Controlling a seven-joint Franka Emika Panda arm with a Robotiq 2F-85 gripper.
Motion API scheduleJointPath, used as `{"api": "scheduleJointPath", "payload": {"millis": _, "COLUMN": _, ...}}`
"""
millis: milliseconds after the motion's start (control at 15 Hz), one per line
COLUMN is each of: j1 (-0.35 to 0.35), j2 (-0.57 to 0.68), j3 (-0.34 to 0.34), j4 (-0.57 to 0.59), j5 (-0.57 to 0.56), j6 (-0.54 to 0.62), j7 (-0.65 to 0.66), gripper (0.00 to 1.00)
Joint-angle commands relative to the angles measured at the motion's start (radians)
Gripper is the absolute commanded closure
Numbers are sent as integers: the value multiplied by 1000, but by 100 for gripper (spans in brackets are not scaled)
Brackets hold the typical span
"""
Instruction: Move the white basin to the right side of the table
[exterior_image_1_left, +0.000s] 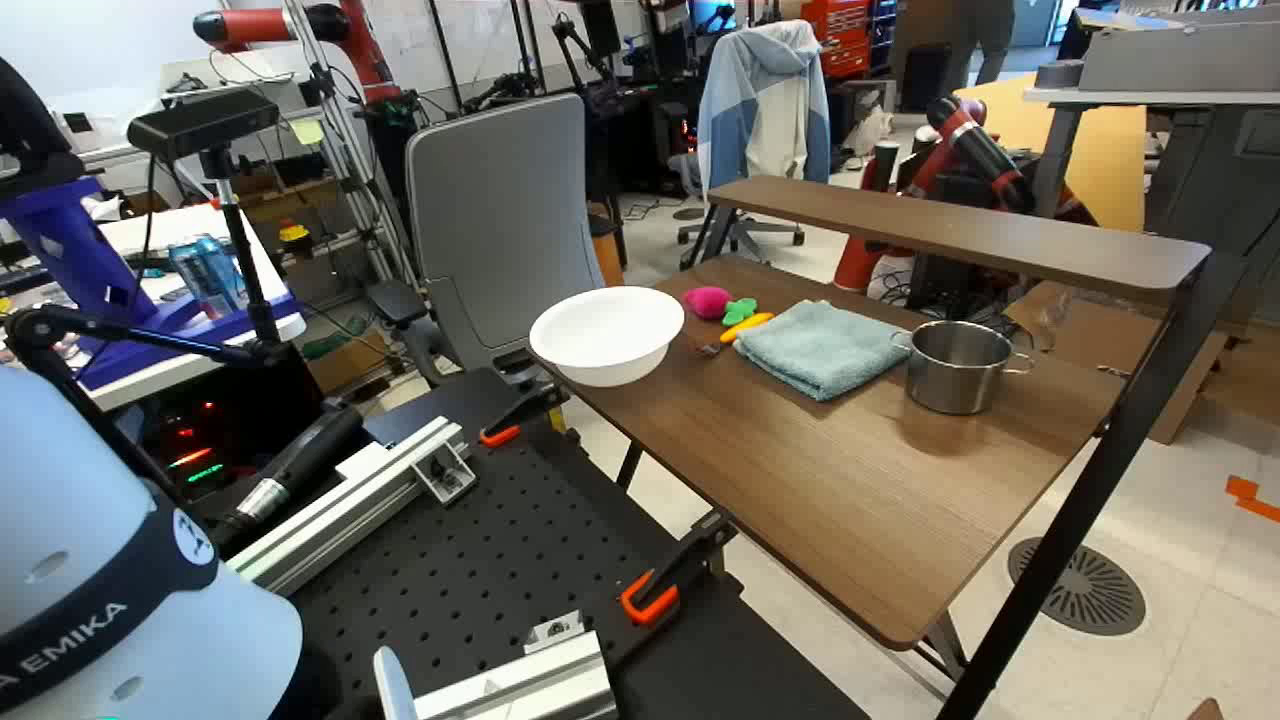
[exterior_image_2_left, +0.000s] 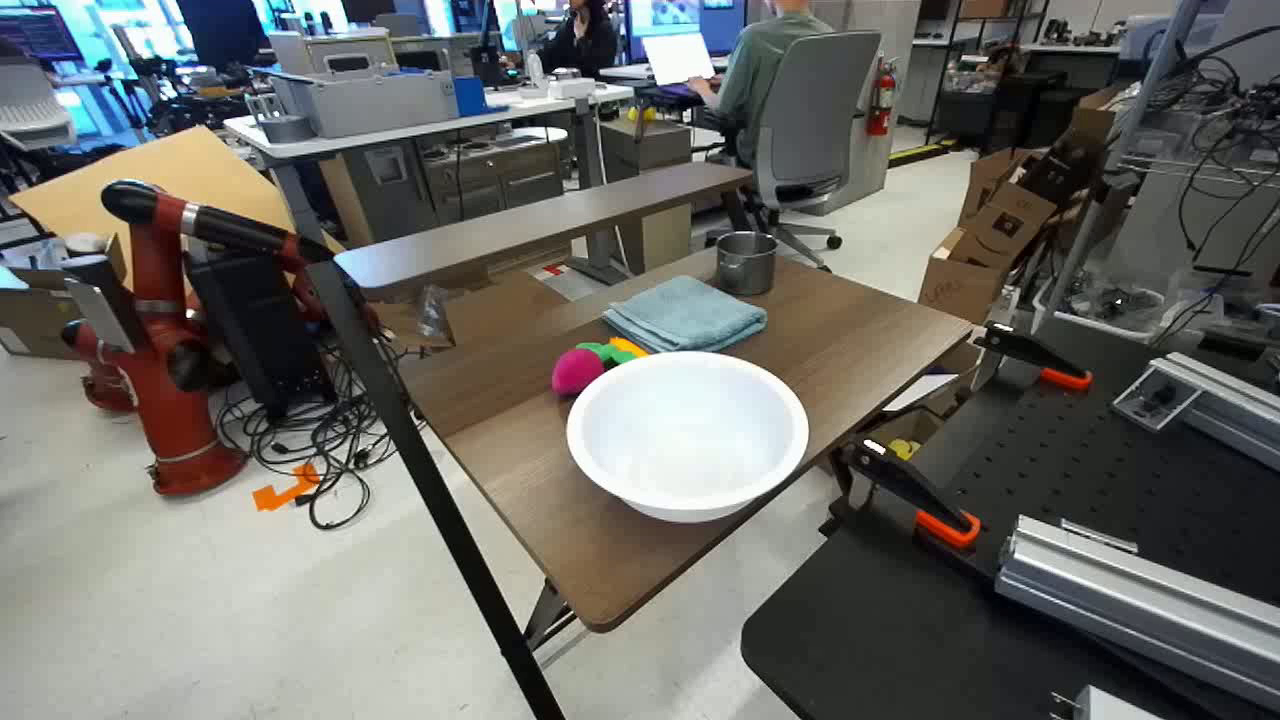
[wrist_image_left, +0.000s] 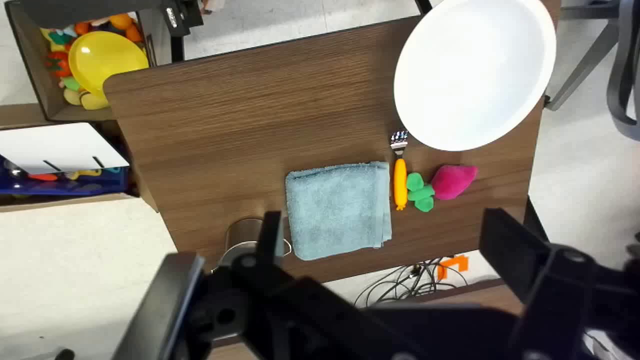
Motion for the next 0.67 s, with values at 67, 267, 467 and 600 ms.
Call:
{"api": "scheduleJointPath", "payload": {"millis": 67, "j1": -12, "j2": 0, "j3": 11, "j4": 2, "j5": 8, "j6": -4, "j7": -6, "gripper": 0}}
{"api": "scheduleJointPath", "payload": {"millis": 267, "j1": -12, "j2": 0, "j3": 11, "j4": 2, "j5": 8, "j6": -4, "j7": -6, "gripper": 0}}
{"api": "scheduleJointPath", "payload": {"millis": 467, "j1": -9, "j2": 21, "j3": 56, "j4": -48, "j5": -16, "j6": 112, "j7": 23, "gripper": 0}}
{"api": "scheduleJointPath", "payload": {"millis": 600, "j1": -3, "j2": 72, "j3": 93, "j4": -82, "j5": -18, "j6": 205, "j7": 50, "gripper": 0}}
